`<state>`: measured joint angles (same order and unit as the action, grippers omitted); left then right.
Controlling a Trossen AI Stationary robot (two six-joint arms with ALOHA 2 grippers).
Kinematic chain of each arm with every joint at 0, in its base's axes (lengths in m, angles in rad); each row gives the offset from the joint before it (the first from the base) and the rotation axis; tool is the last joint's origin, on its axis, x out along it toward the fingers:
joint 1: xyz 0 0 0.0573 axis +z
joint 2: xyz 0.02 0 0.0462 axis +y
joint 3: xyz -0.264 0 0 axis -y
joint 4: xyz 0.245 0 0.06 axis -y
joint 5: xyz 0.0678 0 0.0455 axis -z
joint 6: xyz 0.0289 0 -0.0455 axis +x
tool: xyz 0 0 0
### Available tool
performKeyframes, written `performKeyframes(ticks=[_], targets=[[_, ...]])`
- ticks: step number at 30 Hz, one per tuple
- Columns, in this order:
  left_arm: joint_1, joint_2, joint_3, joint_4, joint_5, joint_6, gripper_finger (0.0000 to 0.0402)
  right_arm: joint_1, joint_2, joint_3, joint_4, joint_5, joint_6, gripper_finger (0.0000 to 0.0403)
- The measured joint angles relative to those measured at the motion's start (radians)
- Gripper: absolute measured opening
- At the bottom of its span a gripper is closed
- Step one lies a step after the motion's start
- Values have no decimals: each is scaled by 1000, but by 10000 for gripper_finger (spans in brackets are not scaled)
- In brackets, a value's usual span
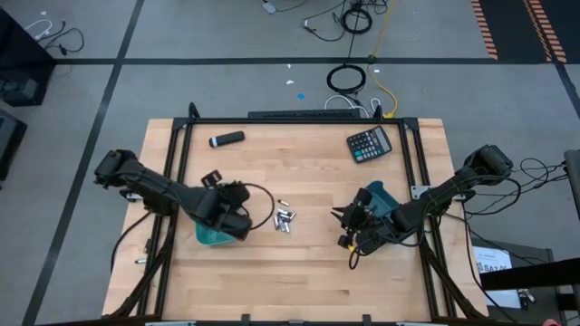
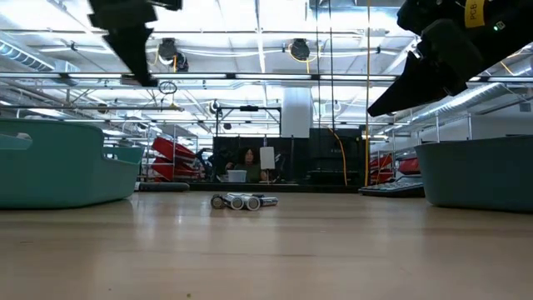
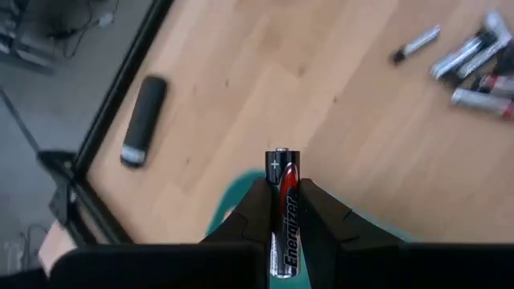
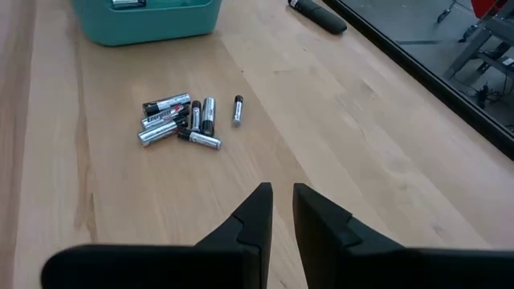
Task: Sort batteries
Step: Put the silver battery into the light blue bin
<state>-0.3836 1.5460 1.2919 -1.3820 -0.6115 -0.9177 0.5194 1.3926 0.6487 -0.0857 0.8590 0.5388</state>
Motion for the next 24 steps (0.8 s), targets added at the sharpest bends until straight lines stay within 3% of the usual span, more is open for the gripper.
performKeyframes(ticks=[13, 24], targets=[[-139, -1, -86, -80, 89, -248, 41, 0, 0, 0, -4, -3, 26, 43], [-184, -1, -146, -19, 286, -250, 41, 0, 0, 0, -9, -4, 26, 43]])
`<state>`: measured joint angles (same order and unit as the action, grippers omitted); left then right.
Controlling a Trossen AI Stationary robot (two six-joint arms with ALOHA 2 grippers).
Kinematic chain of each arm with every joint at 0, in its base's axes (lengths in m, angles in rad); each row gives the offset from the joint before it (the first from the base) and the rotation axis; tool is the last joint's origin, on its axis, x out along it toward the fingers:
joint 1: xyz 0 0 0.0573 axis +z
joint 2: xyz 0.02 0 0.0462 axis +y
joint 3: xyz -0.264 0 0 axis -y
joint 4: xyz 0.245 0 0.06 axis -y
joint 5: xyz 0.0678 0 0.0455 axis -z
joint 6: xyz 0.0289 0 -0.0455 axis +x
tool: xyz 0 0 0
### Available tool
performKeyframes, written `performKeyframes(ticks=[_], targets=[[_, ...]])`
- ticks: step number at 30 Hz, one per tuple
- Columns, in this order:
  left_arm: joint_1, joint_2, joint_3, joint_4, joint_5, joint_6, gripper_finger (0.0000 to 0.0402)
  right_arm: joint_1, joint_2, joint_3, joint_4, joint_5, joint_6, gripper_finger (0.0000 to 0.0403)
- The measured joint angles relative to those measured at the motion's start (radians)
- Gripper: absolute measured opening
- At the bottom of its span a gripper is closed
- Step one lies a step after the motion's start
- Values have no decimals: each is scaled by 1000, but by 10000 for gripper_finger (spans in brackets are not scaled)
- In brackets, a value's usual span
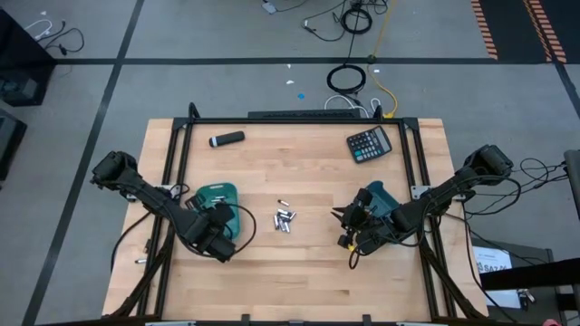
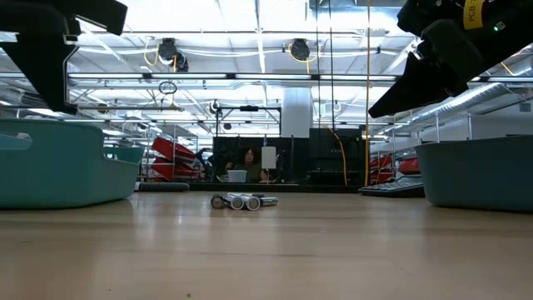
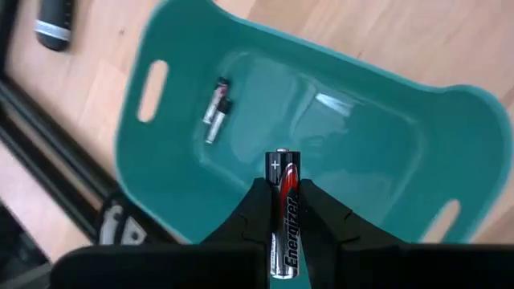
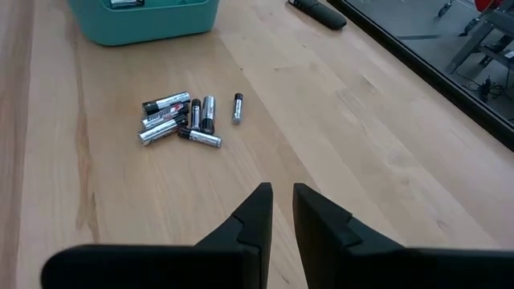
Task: Sort batteries
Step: Put the silver battery into the light blue bin
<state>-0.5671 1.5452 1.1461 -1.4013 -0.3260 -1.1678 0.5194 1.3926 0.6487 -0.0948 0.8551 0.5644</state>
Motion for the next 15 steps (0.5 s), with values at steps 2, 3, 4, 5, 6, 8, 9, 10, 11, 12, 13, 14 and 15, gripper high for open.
performKeyframes(ticks=[2, 3, 4, 5, 6, 8, 9, 10, 11, 12, 13, 14, 15], targets=[[0, 0, -5, 18, 8, 18, 41, 0, 0, 0, 0, 0, 0, 43], [0, 0, -9, 24, 8, 22, 44, 0, 0, 0, 0, 0, 0, 43], [0, 0, -11, 25, 9, 22, 53, 0, 0, 0, 0, 0, 0, 43], [0, 0, -13, 31, 8, 22, 66, 0, 0, 0, 0, 0, 0, 43], [0, 0, -17, 33, 4, 22, 83, 0, 0, 0, 0, 0, 0, 43], [0, 0, -29, 30, -11, 23, 118, 0, 0, 0, 0, 0, 0, 43], [0, 0, -32, 28, -13, 23, 136, 0, 0, 0, 0, 0, 0, 43], [0, 0, -37, 28, -14, 23, 153, 0, 0, 0, 0, 0, 0, 43], [2, 0, -39, 24, -15, 23, 168, 0, 0, 0, 0, -1, 0, 43], [2, 0, -39, 23, -15, 23, 182, 0, 0, 0, 0, -1, 0, 43], [2, 0, -39, 23, -15, 23, 193, 0, 0, 0, 0, -1, 0, 43], [2, 0, -39, 23, -16, 24, 202, 0, 0, 0, 0, -1, 0, 43], [3, 0, -39, 23, -16, 26, 208, 0, 0, 0, 0, -1, 0, 43]])
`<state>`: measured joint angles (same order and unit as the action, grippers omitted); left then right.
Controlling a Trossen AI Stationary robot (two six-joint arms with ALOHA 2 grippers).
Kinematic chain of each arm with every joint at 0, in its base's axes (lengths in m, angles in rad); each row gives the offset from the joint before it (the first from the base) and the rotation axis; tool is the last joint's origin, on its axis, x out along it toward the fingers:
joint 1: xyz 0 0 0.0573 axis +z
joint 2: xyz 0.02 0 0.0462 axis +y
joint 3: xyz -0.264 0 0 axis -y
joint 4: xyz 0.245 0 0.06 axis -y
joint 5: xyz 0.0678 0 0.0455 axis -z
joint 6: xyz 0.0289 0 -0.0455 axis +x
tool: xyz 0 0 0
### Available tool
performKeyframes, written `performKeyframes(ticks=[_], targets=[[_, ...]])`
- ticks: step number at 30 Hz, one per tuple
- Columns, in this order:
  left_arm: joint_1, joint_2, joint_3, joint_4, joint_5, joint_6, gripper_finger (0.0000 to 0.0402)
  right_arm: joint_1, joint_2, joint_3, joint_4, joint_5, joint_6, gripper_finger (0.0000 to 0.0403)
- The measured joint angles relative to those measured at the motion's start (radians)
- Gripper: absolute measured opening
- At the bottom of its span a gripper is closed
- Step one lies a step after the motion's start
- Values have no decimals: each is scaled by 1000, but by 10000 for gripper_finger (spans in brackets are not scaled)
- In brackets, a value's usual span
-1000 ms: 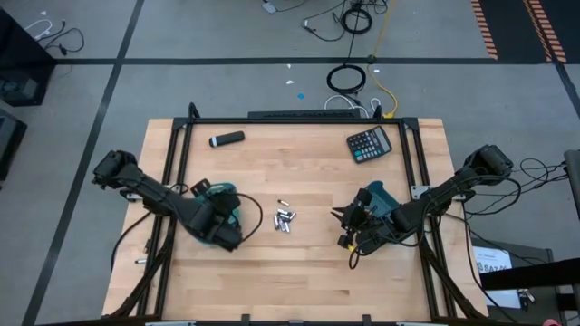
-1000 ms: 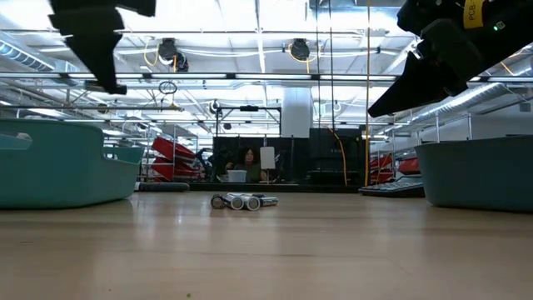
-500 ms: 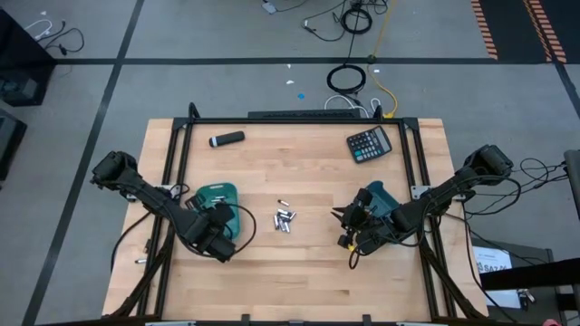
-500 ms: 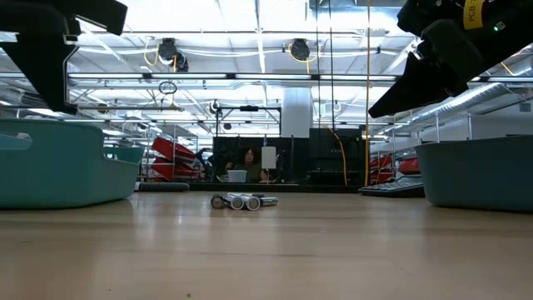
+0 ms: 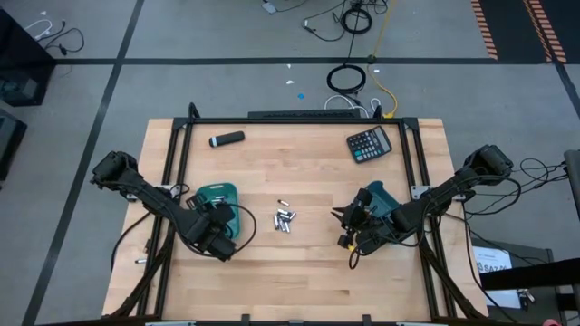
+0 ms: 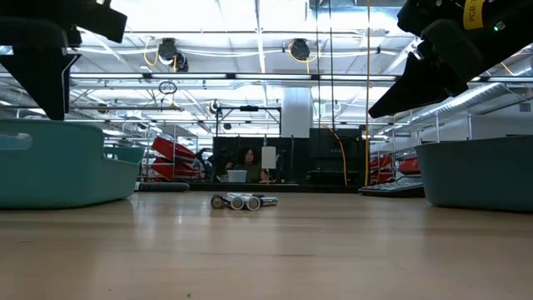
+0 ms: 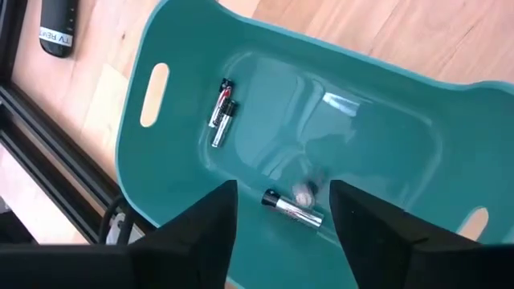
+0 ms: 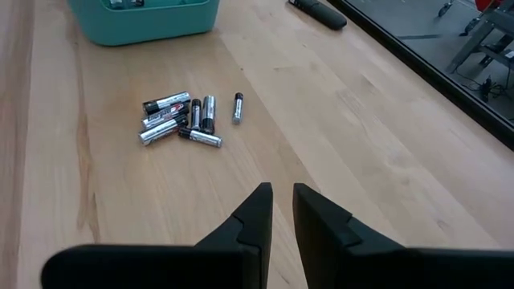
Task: Sort batteries
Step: Put the silver battery into the light blue bin
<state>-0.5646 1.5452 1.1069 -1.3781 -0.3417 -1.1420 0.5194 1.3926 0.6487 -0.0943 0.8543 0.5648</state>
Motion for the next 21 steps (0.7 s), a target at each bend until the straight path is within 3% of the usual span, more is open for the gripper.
performKeyframes(ticks=[7, 13, 21], targets=[[63, 0, 47, 62, -59, 125, 217, -6, 0, 0, 16, 0, -7, 43], [180, 0, 81, 344, -102, 431, 218, -14, 0, 0, 16, 0, -11, 43], [355, 49, 82, 562, -16, 709, 218, -14, 0, 0, 16, 0, -11, 43]])
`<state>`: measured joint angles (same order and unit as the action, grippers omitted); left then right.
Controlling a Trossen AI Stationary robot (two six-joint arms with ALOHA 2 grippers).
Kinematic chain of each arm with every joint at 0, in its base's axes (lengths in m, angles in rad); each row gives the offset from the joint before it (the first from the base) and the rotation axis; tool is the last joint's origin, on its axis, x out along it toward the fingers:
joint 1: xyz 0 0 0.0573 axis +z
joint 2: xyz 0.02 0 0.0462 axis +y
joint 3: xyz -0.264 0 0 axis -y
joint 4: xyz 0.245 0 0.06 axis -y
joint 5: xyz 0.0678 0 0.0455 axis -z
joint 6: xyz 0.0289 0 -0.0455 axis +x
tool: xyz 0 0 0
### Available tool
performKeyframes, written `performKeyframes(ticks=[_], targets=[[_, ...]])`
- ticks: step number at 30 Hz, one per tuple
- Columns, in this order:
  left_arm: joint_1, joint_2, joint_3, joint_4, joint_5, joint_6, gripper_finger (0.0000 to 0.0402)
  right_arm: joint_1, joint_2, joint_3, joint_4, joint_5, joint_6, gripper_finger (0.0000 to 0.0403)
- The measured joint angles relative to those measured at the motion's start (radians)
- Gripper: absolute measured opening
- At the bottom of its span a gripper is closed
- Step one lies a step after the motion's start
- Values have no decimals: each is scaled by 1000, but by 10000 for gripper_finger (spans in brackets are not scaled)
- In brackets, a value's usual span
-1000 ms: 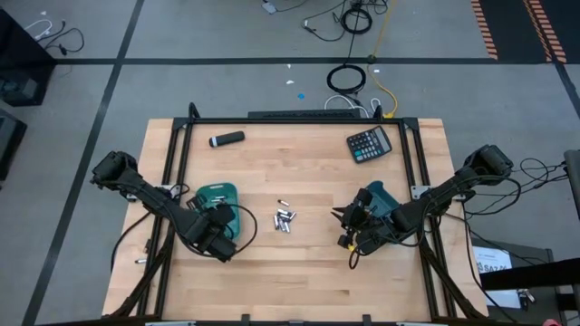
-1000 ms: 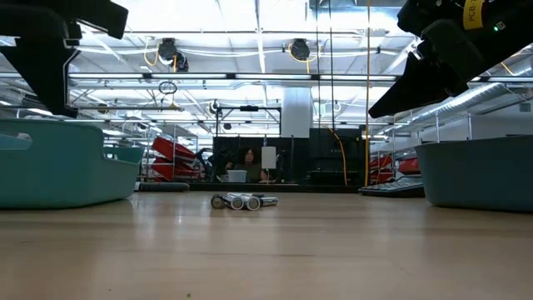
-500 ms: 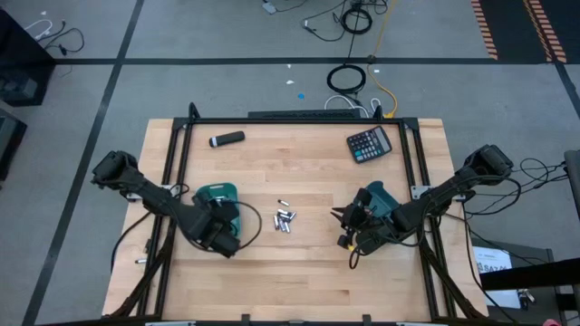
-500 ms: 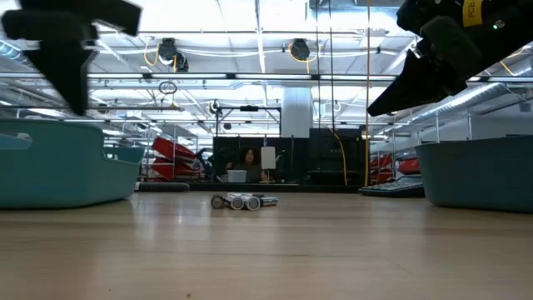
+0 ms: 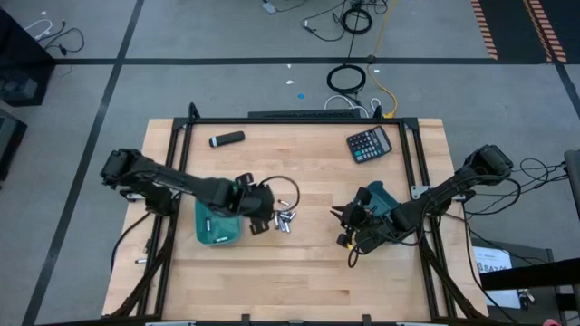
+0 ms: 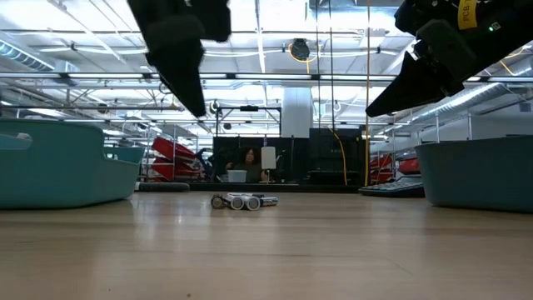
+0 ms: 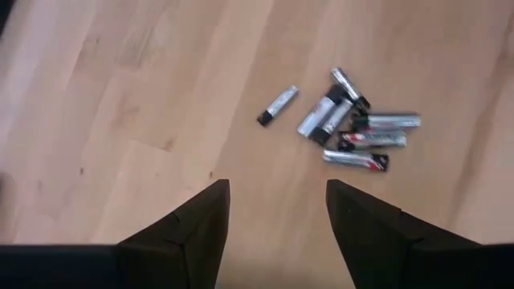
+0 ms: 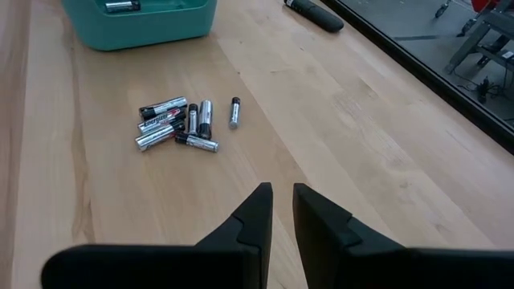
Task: Sort batteries
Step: Put the silver battery into the light blue bin
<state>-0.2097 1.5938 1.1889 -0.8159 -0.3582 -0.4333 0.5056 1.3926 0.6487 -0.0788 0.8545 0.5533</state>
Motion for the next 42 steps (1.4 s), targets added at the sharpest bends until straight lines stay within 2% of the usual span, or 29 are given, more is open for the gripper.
performKeyframes(ticks=[4, 9, 14, 19, 27, 34, 42], targets=[[75, 54, 0, 22, 28, 101, 213, 0, 0, 0, -1, 0, -7, 43], [141, 122, 0, 101, 84, 266, 177, 0, 0, 0, -1, 0, -15, 43], [192, 163, 0, 171, 158, 343, 137, 0, 0, 0, 0, 0, -15, 43], [221, 173, 0, 207, 172, 392, 115, 0, 0, 0, 0, 0, -15, 43], [223, 203, 0, 269, 276, 395, 112, -2, 0, 0, 1, 0, -15, 43], [215, 318, 63, 252, 272, 468, 112, -2, 0, 1, 1, -1, -12, 43], [220, 337, 101, 224, 273, 528, 112, -2, 0, 1, 0, -1, -13, 43]])
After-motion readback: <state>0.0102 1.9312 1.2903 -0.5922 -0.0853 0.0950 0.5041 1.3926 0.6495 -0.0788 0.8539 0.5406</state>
